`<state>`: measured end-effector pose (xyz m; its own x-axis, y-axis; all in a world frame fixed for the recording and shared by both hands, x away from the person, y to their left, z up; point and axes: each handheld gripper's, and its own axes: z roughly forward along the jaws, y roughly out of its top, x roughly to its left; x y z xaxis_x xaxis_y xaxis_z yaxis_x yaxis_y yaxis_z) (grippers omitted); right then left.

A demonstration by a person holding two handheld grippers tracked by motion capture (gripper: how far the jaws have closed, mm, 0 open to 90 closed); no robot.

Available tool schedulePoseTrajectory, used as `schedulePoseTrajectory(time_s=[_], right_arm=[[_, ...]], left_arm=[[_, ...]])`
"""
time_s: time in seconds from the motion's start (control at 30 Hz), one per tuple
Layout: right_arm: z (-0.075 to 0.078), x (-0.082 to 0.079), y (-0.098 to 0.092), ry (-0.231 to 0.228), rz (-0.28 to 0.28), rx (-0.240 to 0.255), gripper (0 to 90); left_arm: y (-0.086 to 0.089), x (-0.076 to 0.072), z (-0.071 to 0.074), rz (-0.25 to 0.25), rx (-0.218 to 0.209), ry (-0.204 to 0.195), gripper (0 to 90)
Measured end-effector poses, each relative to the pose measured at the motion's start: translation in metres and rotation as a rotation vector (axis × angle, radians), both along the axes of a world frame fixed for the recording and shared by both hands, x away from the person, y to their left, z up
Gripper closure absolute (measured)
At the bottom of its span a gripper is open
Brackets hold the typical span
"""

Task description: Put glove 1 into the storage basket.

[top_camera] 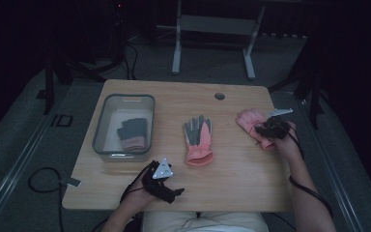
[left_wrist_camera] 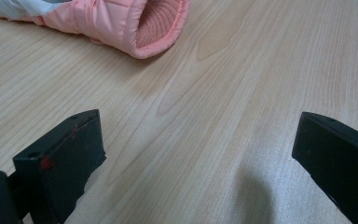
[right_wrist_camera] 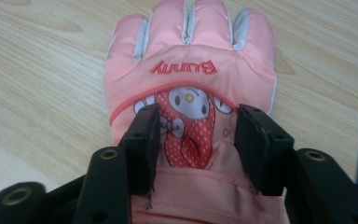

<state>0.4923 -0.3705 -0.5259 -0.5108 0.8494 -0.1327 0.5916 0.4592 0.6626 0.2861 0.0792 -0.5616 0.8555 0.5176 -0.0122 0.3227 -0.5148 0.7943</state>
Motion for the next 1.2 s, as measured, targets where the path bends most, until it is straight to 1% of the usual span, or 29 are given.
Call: schedulePoseTrajectory(time_s=[0.07, 0.13, 0.2, 0.23, 0.27, 0.3, 0.37, 0.43, 0.5, 0.53, 0.6, 0.63, 0.67, 0.77, 0.8, 0.87, 0.93, 1.0, 1.07, 1.13, 1.2], right_arm=[[-0.002, 0.001, -0.001, 0.0, -0.012, 0.024, 54.9], [-0.002, 0.001, 0.0, 0.006, -0.015, 0.029, 60.5], [-0.001, 0.002, 0.002, 0.023, -0.022, 0.026, 65.7], [-0.001, 0.002, 0.002, 0.023, -0.022, 0.026, 65.7], [-0.001, 0.002, 0.003, 0.033, -0.029, 0.031, 68.0], [0.0, 0.004, 0.004, 0.054, -0.043, 0.031, 74.0], [0.002, 0.005, 0.006, 0.063, -0.053, 0.026, 79.1], [0.004, 0.004, 0.008, 0.062, -0.063, 0.015, 83.1], [0.008, 0.001, 0.009, 0.053, -0.094, 0.02, 85.1], [0.011, -0.001, 0.011, 0.041, -0.114, 0.015, 85.5], [0.016, -0.006, 0.015, 0.023, -0.152, 0.012, 86.0], [0.019, -0.009, 0.017, 0.017, -0.176, 0.025, 86.1], [0.022, -0.011, 0.019, 0.008, -0.188, 0.038, 86.2], [0.035, -0.021, 0.028, -0.007, -0.216, 0.074, 86.3], [0.039, -0.025, 0.032, -0.013, -0.216, 0.082, 86.3], [0.049, -0.033, 0.041, -0.031, -0.237, 0.098, 86.3], [0.057, -0.042, 0.049, -0.038, -0.255, 0.13, 86.3], [0.062, -0.051, 0.056, -0.035, -0.264, 0.166, 86.3], [0.064, -0.059, 0.064, -0.029, -0.271, 0.183, 86.3], [0.065, -0.067, 0.07, -0.029, -0.282, 0.218, 86.3], [0.067, -0.075, 0.076, -0.036, -0.289, 0.241, 86.4]], left_arm=[[0.0, 0.0, 0.0, 0.0, -0.002, -0.001, 1.8], [0.001, 0.001, -0.001, -0.001, 0.002, 0.003, 1.8], [0.001, 0.001, -0.001, 0.003, 0.0, 0.006, 1.8], [0.001, 0.001, -0.001, 0.003, 0.0, 0.006, 1.8], [0.001, 0.001, -0.001, 0.002, 0.003, 0.001, 1.8], [0.002, 0.001, -0.001, 0.002, 0.0, 0.003, 1.8], [0.002, 0.0, -0.001, 0.0, 0.0, 0.0, 1.8], [0.001, 0.0, -0.001, 0.0, -0.001, -0.002, 1.8], [0.001, 0.0, -0.001, 0.002, 0.0, -0.001, 1.8], [0.001, 0.0, -0.002, 0.005, -0.002, -0.001, 1.8], [0.002, 0.0, -0.001, 0.009, -0.014, -0.002, 1.8], [0.002, 0.0, -0.001, 0.011, -0.014, -0.002, 1.8], [0.002, 0.0, -0.001, 0.01, -0.014, -0.004, 1.8], [0.002, 0.0, -0.001, 0.008, -0.011, -0.005, 1.8], [0.002, 0.0, -0.001, 0.008, -0.01, -0.006, 1.8], [0.002, 0.0, -0.001, 0.007, -0.007, -0.007, 1.8], [0.002, 0.0, -0.001, 0.01, -0.014, -0.005, 1.8], [0.003, 0.0, 0.0, 0.011, -0.017, -0.006, 1.8], [0.004, 0.0, 0.0, 0.014, -0.023, -0.003, 1.8], [0.003, 0.0, -0.001, 0.011, -0.019, -0.005, 1.8], [0.002, -0.001, -0.001, 0.008, -0.014, -0.009, 1.8]])
